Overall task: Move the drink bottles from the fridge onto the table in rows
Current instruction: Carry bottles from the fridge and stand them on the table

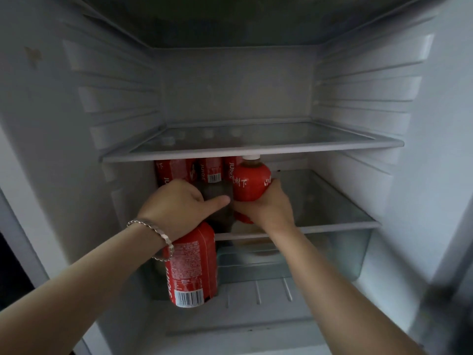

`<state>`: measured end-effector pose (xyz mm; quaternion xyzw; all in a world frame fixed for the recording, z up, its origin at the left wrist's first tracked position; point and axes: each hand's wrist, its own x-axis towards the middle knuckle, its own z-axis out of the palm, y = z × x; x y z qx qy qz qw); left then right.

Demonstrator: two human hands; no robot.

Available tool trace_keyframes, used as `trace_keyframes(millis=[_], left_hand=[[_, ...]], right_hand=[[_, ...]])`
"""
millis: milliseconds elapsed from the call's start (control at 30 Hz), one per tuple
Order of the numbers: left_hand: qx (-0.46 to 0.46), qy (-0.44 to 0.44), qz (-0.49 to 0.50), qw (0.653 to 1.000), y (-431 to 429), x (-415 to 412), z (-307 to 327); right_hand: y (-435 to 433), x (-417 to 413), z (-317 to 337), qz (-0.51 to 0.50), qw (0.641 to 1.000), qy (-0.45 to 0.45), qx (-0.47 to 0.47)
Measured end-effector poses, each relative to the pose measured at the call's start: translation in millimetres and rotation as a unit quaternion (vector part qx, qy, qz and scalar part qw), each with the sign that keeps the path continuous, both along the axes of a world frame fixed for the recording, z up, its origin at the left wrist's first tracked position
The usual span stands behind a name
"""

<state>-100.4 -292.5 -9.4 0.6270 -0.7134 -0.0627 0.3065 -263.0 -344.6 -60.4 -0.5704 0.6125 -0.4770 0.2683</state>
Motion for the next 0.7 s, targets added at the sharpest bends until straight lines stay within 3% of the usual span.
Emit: trace_keyframes(millis=[267, 400, 533, 700], left_hand=[[-0.036, 0.007, -0.067, 0.997, 22.5, 2.7, 19.8], [-0.037, -0.001, -0.117, 0.992, 32.6, 7.7, 17.5], [0.007, -0.011, -0.143, 0.990, 35.8, 14.9, 5.0], [0.023, -0.011, -0.139, 0.990, 38.4, 17.8, -18.4]], right_hand=[[71.6, -1.2, -0.7, 0.039, 0.996, 0.042, -0.070], [87.0, -5.8, 0.0, 0.093, 0.967, 0.203, -0.120], [92.4, -5.9, 0.4, 0.156, 0.950, 0.249, -0.107], [93.5, -2.9, -8.1, 0.260, 0.934, 0.245, -0.011]])
